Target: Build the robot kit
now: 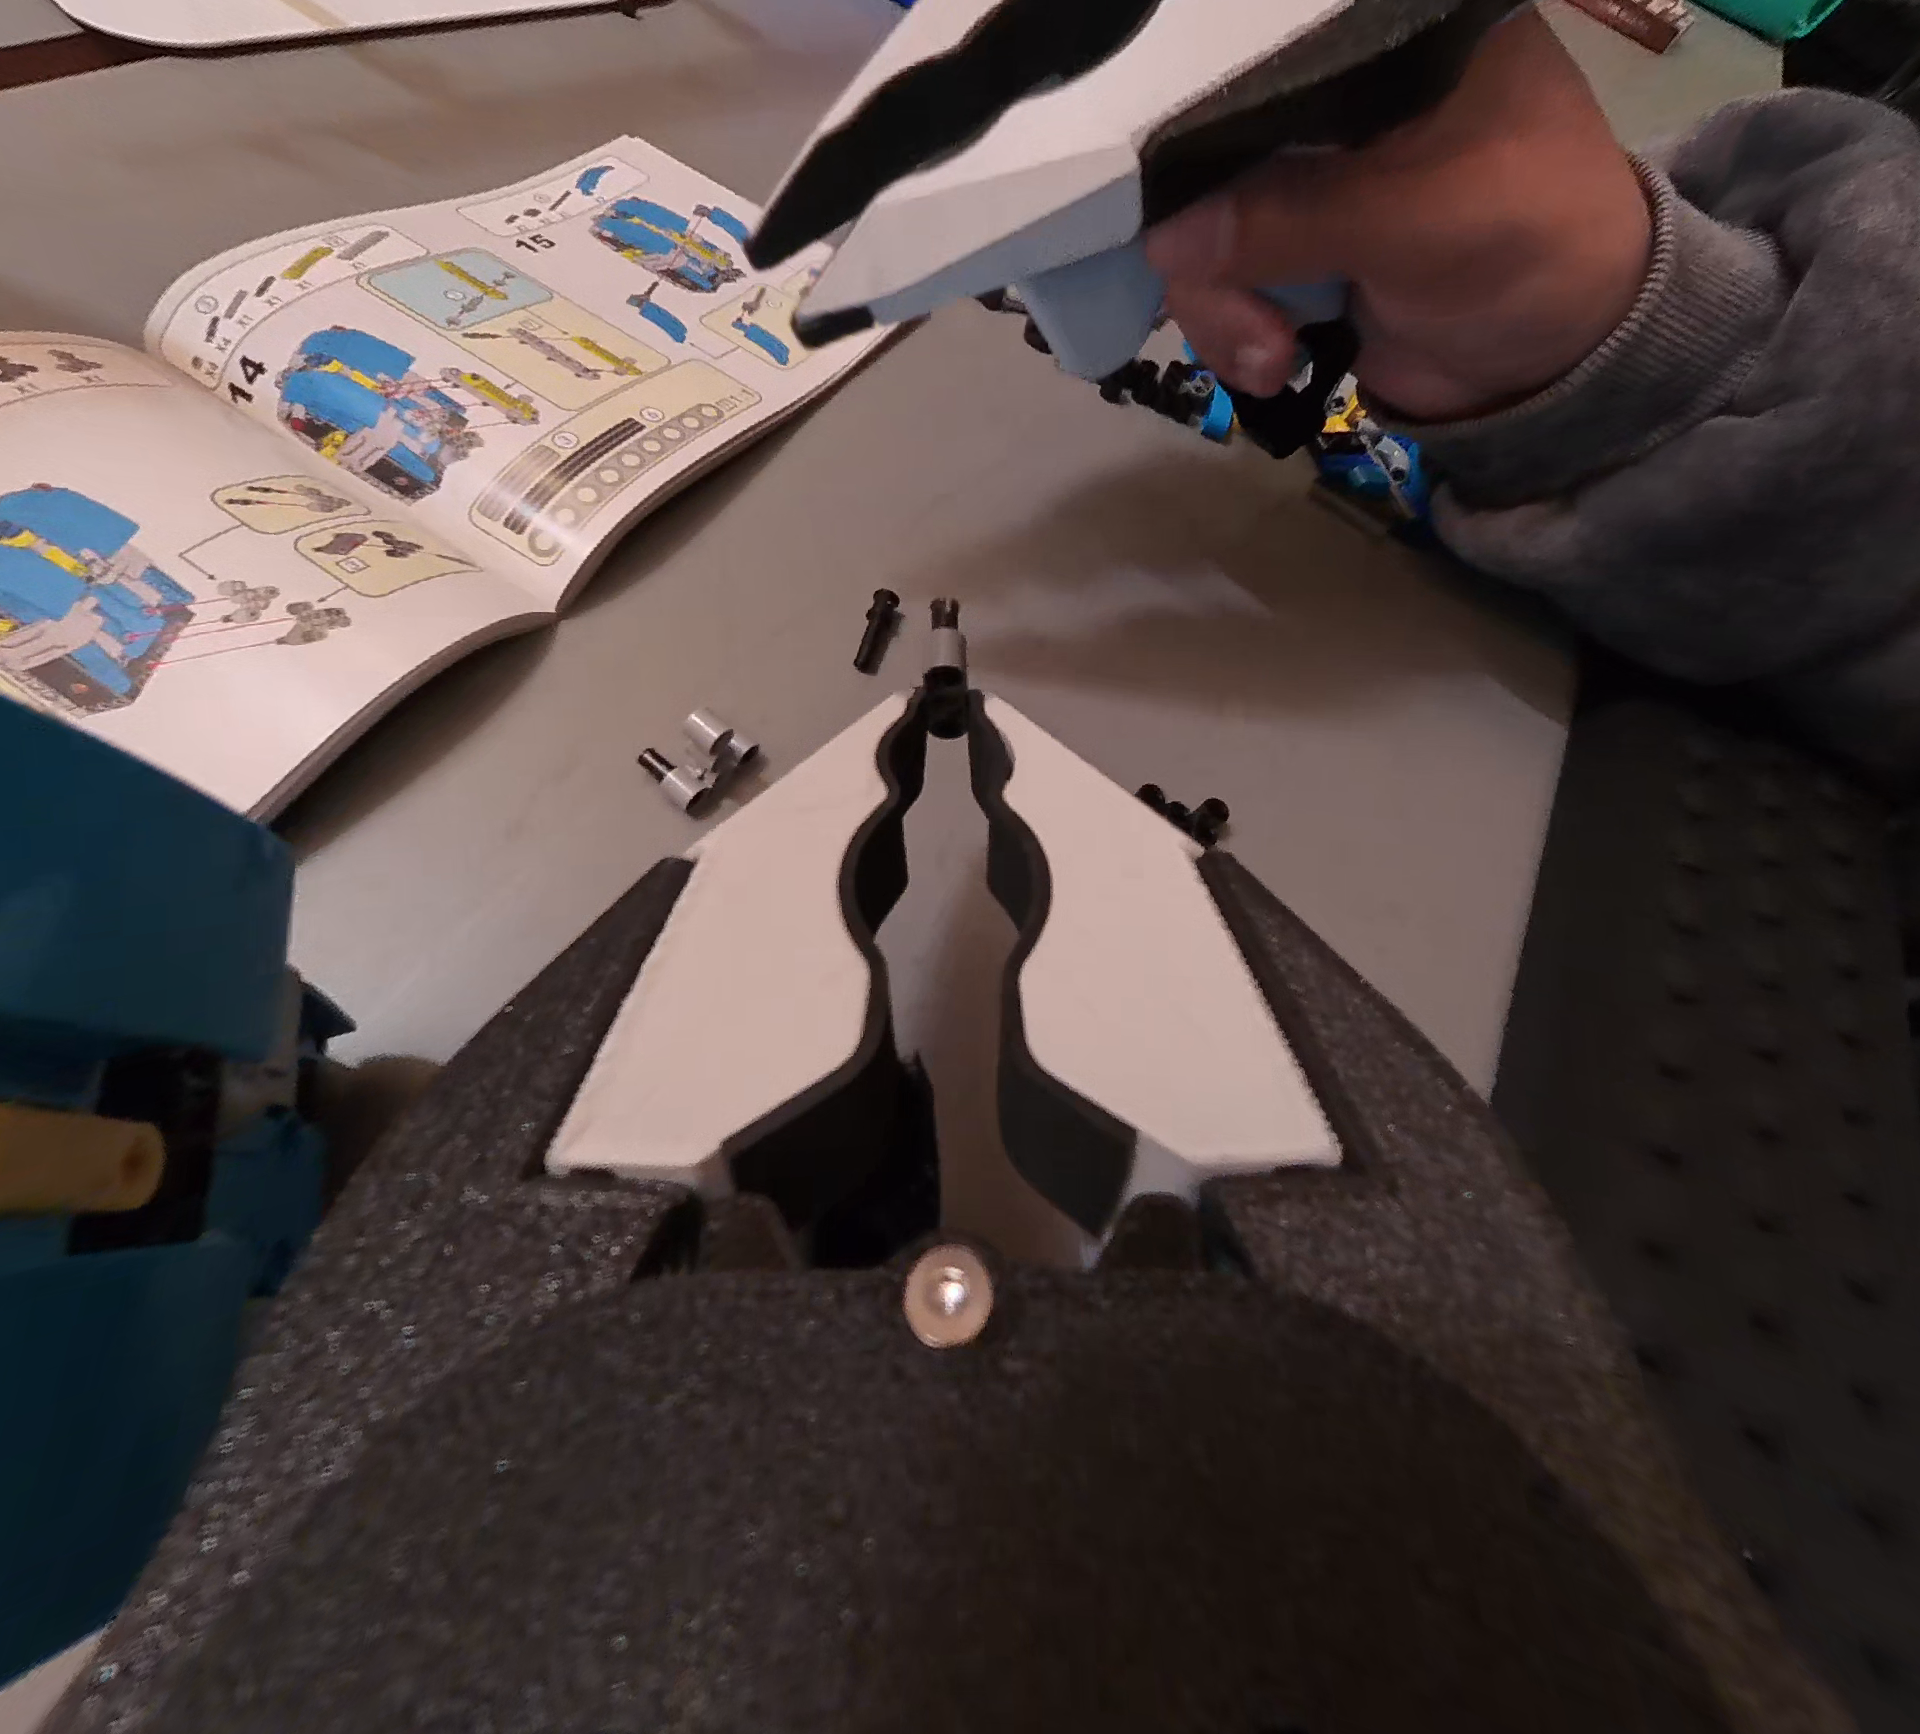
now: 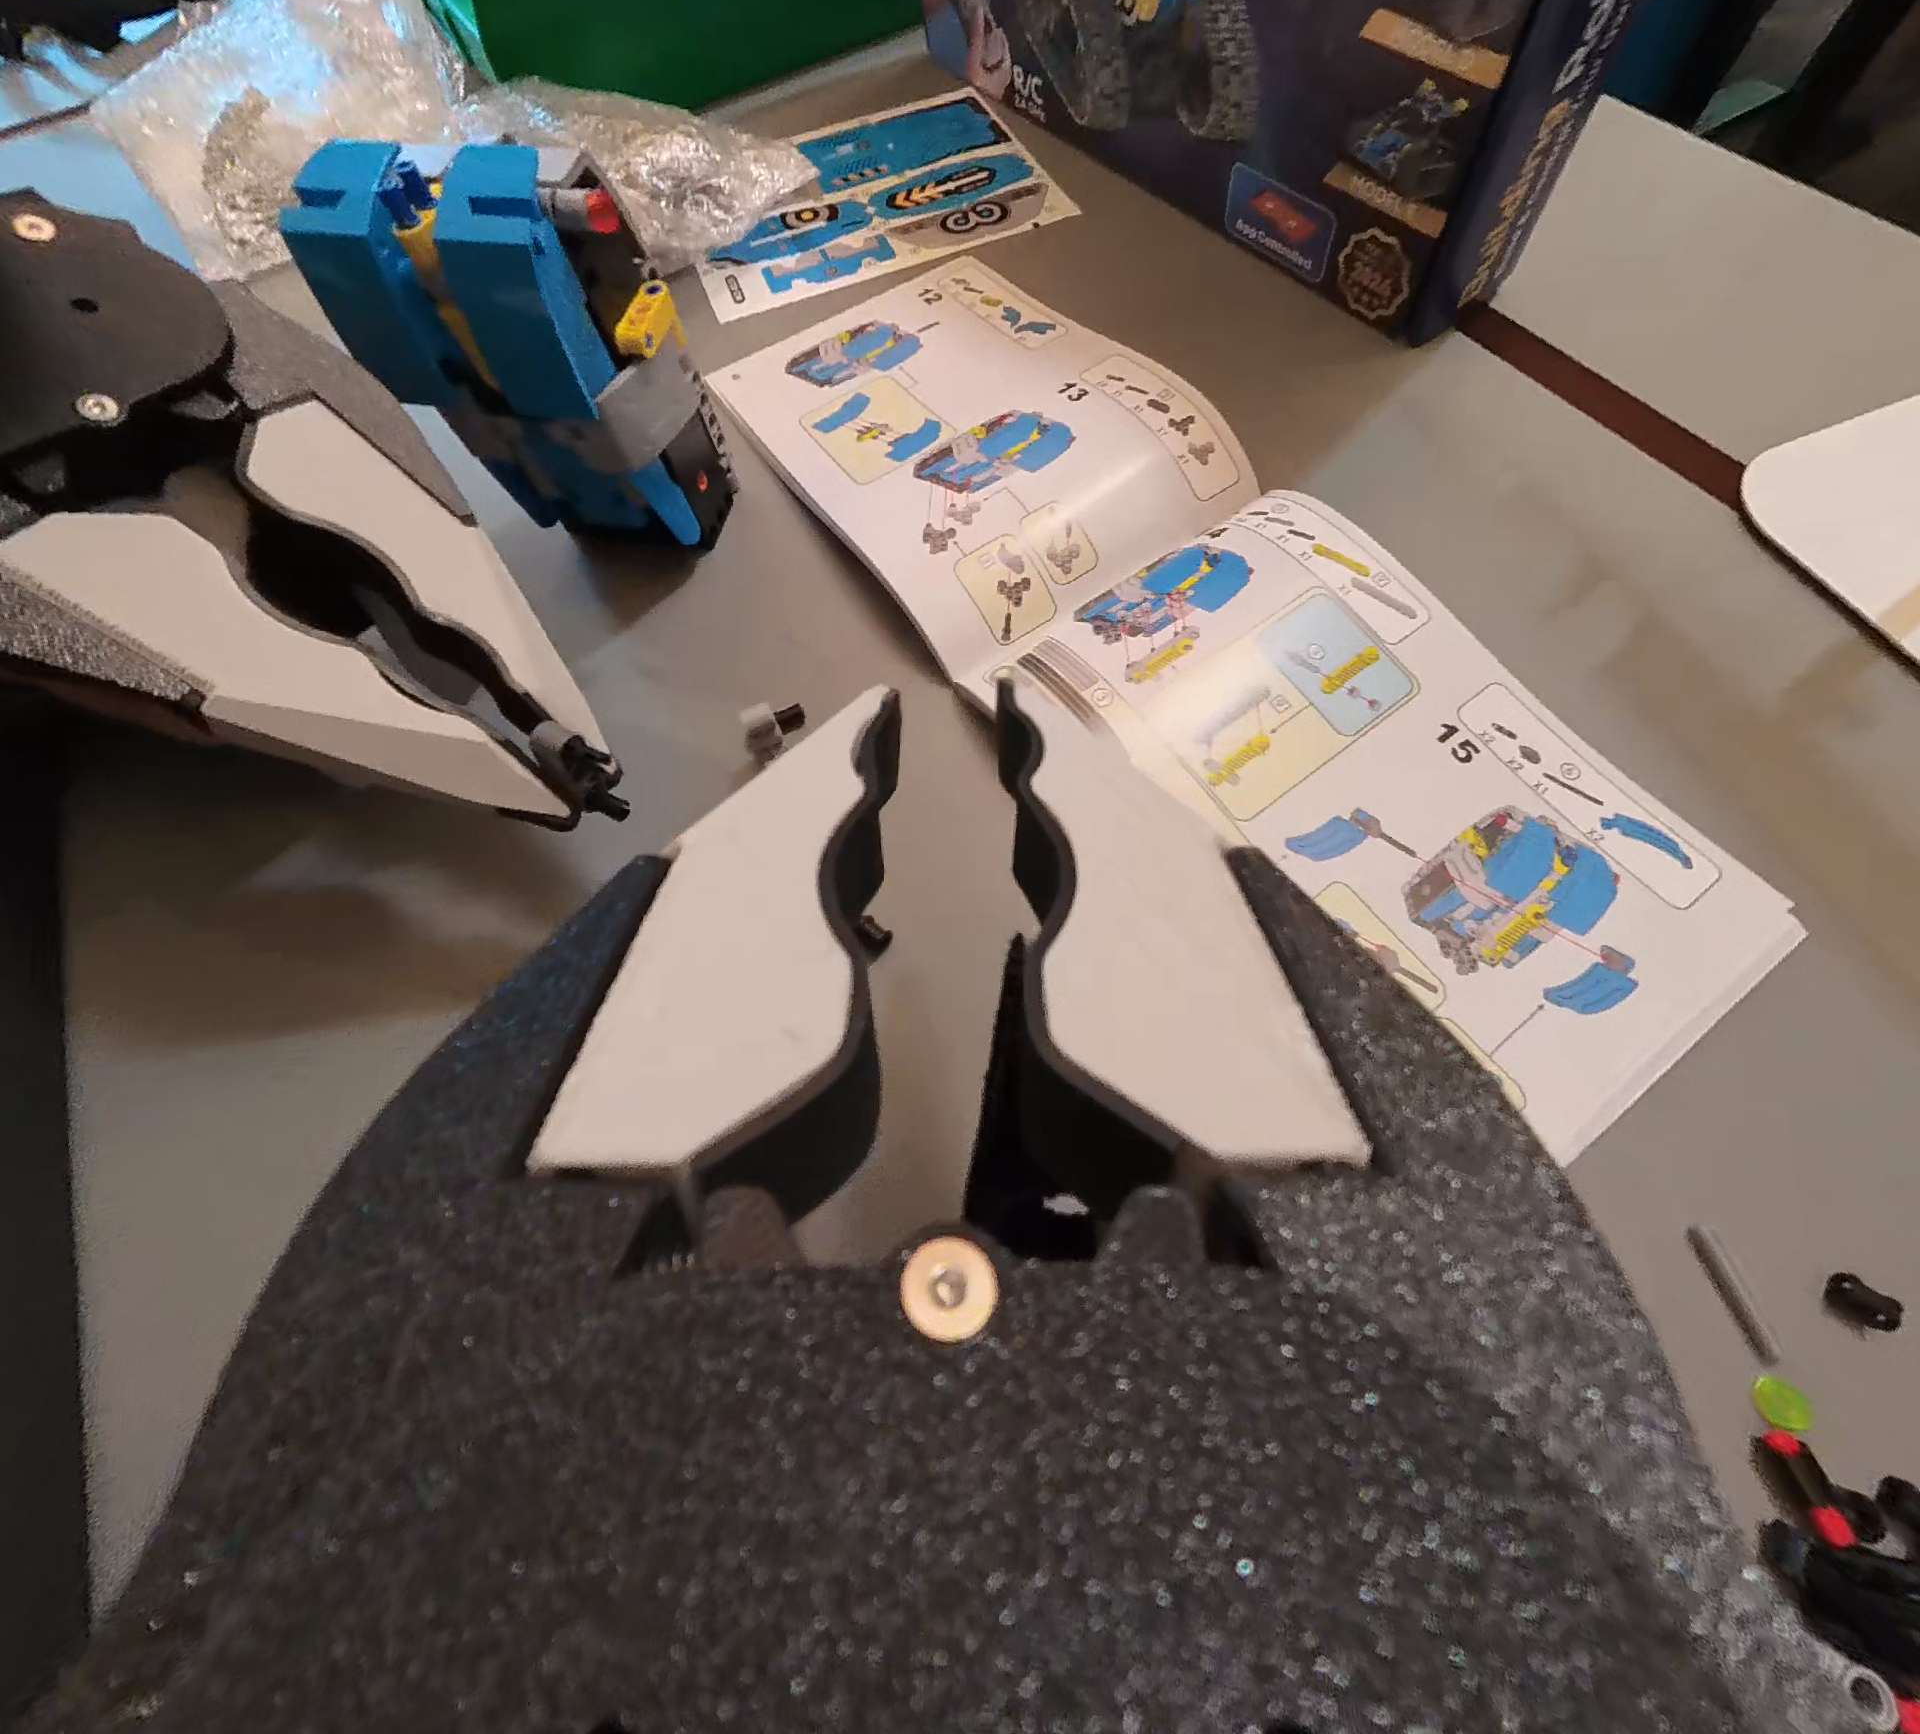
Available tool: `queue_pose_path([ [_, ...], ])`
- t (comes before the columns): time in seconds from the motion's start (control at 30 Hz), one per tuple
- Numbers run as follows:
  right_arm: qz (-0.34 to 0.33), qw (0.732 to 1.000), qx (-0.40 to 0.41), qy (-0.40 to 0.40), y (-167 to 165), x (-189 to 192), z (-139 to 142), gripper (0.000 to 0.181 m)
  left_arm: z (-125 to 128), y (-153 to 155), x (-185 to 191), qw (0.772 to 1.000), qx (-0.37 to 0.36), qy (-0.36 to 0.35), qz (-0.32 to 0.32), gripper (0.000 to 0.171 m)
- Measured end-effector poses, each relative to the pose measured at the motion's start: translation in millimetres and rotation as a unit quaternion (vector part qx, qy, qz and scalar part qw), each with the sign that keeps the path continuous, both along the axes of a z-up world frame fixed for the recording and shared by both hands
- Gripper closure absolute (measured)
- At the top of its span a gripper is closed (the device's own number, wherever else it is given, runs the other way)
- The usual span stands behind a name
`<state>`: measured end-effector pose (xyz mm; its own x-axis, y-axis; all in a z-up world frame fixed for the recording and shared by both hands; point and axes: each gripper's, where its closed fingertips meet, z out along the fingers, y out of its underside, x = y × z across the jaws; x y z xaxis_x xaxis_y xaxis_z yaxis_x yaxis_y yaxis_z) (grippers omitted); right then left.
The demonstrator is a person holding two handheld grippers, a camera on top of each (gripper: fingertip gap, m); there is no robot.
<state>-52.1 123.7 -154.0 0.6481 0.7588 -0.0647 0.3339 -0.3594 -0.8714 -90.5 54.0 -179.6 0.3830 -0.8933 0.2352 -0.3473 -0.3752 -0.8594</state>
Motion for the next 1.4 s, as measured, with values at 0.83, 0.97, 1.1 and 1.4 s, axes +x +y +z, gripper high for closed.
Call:
queue_pose_path([
  [0.83,0.220,0.965,-0.107,-0.097,-71,-5,-41,0.158,-18,-3,-4,0.996,0.036,0.079,-0.015,0.164],
  [0.97,0.246,0.961,-0.087,-0.093,-79,-20,-37,0.158,-15,-6,-3,0.996,0.041,0.075,-0.024,0.164],
  [1.1,0.234,0.965,-0.071,-0.099,-72,-23,-39,0.158,-10,-13,3,0.997,0.041,0.055,-0.046,0.164],
  [1.4,0.278,0.958,-0.057,0.031,-86,-36,7,0.161,34,-27,10,0.993,0.067,-0.055,-0.077,0.164],
])
